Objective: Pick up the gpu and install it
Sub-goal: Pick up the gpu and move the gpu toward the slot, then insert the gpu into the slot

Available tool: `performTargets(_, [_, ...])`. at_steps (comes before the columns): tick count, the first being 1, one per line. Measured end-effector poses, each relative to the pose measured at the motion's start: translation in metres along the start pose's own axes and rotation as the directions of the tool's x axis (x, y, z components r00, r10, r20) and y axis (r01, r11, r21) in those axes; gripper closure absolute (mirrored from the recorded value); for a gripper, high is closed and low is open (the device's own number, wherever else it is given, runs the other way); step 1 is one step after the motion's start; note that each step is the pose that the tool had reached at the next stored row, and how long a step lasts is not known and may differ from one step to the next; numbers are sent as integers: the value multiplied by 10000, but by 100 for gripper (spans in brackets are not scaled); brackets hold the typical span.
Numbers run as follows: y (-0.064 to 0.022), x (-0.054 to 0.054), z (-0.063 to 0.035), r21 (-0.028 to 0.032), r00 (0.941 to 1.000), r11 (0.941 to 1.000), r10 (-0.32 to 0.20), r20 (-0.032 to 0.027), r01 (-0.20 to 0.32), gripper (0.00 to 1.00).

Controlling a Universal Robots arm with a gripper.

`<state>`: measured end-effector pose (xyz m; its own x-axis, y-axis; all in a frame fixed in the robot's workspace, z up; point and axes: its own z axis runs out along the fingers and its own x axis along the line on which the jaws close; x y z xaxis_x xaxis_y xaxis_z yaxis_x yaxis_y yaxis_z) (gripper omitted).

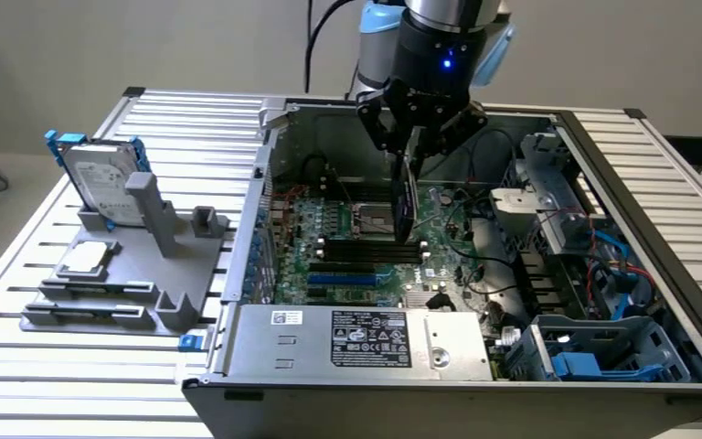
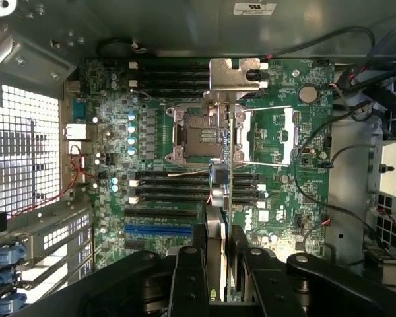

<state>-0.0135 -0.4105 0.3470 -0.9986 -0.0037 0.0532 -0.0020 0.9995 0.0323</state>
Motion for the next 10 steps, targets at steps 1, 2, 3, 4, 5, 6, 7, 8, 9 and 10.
performTargets(1, [0, 0, 0, 0, 10000, 10000, 0, 0, 0, 73])
performTargets(2, [0, 0, 0, -1, 10000, 10000, 0, 0, 0, 73])
performTargets(3, [0, 0, 1, -2, 10000, 10000, 0, 1, 0, 73])
performTargets(4, [0, 0, 1, -1, 10000, 10000, 0, 0, 0, 73])
performTargets(5, [0, 0, 1, -1, 10000, 10000, 0, 0, 0, 73])
performTargets(6, [0, 0, 1, -2, 10000, 10000, 0, 0, 0, 73])
performTargets(7, [0, 0, 1, -1, 10000, 10000, 0, 0, 0, 73])
performTargets(8, [0, 0, 1, -2, 10000, 10000, 0, 0, 0, 73])
performTargets(9, [0, 0, 1, -2, 10000, 10000, 0, 1, 0, 73])
performTargets(10, [0, 0, 1, -1, 10000, 10000, 0, 0, 0, 73])
